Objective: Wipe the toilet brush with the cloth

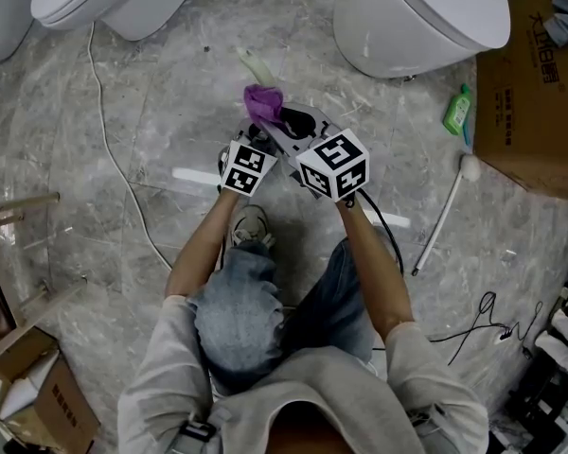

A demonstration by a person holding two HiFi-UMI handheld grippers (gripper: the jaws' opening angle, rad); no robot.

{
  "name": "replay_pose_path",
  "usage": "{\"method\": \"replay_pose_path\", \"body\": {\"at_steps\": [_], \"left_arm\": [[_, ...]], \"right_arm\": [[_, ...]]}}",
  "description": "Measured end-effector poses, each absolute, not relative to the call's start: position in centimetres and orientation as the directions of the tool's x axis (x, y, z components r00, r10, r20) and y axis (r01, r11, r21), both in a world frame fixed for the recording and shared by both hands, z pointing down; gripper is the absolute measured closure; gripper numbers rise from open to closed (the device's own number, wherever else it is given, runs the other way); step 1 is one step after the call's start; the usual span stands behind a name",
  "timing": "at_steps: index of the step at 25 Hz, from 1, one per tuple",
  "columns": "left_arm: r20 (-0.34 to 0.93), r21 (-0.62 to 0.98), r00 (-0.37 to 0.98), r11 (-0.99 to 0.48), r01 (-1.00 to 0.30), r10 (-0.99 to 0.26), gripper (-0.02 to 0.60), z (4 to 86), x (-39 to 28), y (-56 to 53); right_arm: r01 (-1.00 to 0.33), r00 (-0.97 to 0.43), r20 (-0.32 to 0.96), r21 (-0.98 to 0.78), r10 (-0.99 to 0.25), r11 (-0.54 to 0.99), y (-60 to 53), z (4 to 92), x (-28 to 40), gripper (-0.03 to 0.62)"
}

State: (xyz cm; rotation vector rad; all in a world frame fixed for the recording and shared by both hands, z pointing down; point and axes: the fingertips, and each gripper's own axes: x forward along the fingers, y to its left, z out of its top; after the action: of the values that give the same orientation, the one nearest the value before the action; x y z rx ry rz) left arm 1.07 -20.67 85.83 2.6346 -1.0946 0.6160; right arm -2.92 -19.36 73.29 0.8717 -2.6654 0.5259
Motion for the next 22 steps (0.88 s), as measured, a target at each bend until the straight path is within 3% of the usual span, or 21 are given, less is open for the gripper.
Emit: {"method": "replay_pose_path", "body": {"at_steps": [16, 22], "left_arm": [[0.448, 0.028, 0.629, -0.693, -0.721, -0.636, 0.517, 85.9, 1.0, -20.5], [0.449, 0.030, 0.628, -0.692, -0.721, -0.635, 0.517, 85.9, 0.9, -20.6]], "right_arm": [[-0.625, -0.757, 0.403, -0.217, -0.514, 0.750, -18.4, 76.2, -1.9, 0.482], [-0.593, -0.794, 0.274, -0.158, -0.542, 0.789, -19.5, 69.1, -2.9, 0.482]]}}
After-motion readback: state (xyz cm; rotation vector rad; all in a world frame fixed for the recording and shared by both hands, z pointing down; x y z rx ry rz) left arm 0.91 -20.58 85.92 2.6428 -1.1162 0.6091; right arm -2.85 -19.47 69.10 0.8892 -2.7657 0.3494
